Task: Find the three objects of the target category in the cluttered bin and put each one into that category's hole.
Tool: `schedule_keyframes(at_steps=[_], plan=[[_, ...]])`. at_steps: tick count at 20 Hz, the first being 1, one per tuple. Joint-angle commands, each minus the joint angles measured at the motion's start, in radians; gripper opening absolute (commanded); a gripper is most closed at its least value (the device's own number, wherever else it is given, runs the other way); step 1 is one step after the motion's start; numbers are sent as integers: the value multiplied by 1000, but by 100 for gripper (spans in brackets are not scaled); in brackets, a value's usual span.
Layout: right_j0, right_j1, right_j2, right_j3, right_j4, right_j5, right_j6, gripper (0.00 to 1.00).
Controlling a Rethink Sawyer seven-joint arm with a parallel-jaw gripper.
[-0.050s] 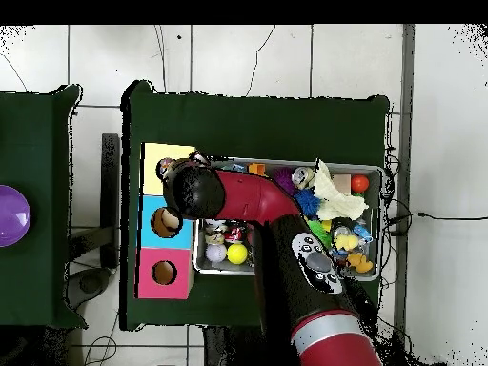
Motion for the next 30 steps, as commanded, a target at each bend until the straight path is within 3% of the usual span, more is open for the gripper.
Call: schedule_keyframes(at_steps=[1, 16, 30], plan=[[-5, 19, -12, 36, -30, 93, 161, 0], [-17, 94, 48, 55, -14, -26, 183, 0], [-32, 120, 105, 83, 17, -67, 207, 0]])
